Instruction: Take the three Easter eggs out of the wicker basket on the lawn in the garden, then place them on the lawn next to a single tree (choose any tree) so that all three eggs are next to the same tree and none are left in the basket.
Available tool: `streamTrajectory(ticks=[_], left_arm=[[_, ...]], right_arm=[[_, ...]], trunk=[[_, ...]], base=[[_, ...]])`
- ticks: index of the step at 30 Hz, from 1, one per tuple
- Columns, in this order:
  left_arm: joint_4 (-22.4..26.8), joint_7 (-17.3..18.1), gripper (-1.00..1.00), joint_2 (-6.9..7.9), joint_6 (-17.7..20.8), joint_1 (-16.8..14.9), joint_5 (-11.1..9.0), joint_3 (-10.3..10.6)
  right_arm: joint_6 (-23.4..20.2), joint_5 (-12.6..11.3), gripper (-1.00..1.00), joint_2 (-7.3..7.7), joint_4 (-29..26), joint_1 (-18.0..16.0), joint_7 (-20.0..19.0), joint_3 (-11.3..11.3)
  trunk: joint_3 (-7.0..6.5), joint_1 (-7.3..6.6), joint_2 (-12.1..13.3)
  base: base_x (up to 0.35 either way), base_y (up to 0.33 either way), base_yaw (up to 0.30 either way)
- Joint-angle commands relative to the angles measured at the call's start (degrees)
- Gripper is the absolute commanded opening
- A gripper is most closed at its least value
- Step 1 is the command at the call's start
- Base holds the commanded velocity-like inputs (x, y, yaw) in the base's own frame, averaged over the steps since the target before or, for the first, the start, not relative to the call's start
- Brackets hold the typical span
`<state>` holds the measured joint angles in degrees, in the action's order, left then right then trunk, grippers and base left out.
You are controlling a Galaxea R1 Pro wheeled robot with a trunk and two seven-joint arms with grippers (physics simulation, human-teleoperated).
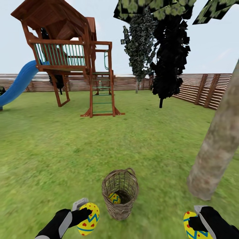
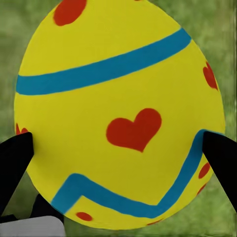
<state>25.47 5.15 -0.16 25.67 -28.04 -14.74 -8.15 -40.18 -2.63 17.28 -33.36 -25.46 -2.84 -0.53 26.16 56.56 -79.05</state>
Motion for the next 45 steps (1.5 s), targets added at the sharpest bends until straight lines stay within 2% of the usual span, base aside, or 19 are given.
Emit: streamTrajectory(ticks=[1, 13, 14, 16, 17, 21, 23, 35, 45], left_arm=[[0.11, 0.21, -1.0, -0.02, 0.43, 0.0, -0.27, -0.29], [0.15, 0.21, -1.0, 0.15, 0.43, 0.01, -0.29, -0.39], [0.36, 0.21, -1.0, 0.51, 0.43, -0.02, -0.32, -0.48], [1.02, 0.21, -1.0, 4.97, 0.7, -0.14, -0.5, -0.81], [1.12, 0.17, -1.0, 6.74, 0.85, -0.16, -0.6, -0.87], [1.14, 0.12, -1.0, 7.04, 1.08, -0.17, -0.39, -0.66], [1.44, 0.17, -1.0, 7.84, 1.37, -0.17, -0.38, -0.64], [1.33, 0.12, -1.0, 6.66, 1.66, -0.17, -0.25, -0.29], [1.28, 0.12, -1.0, 6.65, 1.66, -0.17, -0.22, -0.38]], right_arm=[[-0.23, -0.26, -1.0, 0.03, -0.04, -0.03, -0.07, -0.01], [-0.25, -0.27, -1.0, 0.22, -0.04, -0.03, -0.15, 0.26], [-0.25, -0.27, -1.0, 0.36, -0.04, -0.03, -0.15, 0.26], [-0.26, -0.29, -1.0, 0.61, -0.04, -0.03, -0.15, 0.26], [-0.31, -0.27, -1.0, 0.64, -0.04, -0.03, -0.15, 0.26], [-0.42, -0.29, -1.0, 0.88, -0.12, -0.03, -0.15, 0.26], [-0.44, -0.31, -1.0, 0.91, -0.12, -0.03, -0.15, 0.26], [-0.52, -0.35, -1.0, 1.0, -0.13, -0.03, -0.15, 0.26], [-0.52, -0.35, -1.0, 1.0, -0.13, -0.03, -0.15, 0.26]], trunk=[[-0.15, -0.24, 0.38], [-2.7, -2.88, 5.19], [-2.92, -3.1, 5.59], [-3.36, -3.54, 6.39], [-3.58, -3.76, 6.8], [-4.5, -4.64, 8.4], [-4.96, -5.08, 9.2], [-7.87, -7.71, 14.02], [-10.37, -9.91, 18.03]], base=[[-0.149, -0.306, -0.268], [-0.113, -0.305, -0.269], [-0.087, -0.305, -0.269], [-0.021, -0.305, -0.269], [-0.004, -0.305, -0.269], [-0.001, -0.306, -0.265], [0.0, -0.305, -0.256], [0.0, -0.305, -0.237], [0.0, -0.304, -0.222]])
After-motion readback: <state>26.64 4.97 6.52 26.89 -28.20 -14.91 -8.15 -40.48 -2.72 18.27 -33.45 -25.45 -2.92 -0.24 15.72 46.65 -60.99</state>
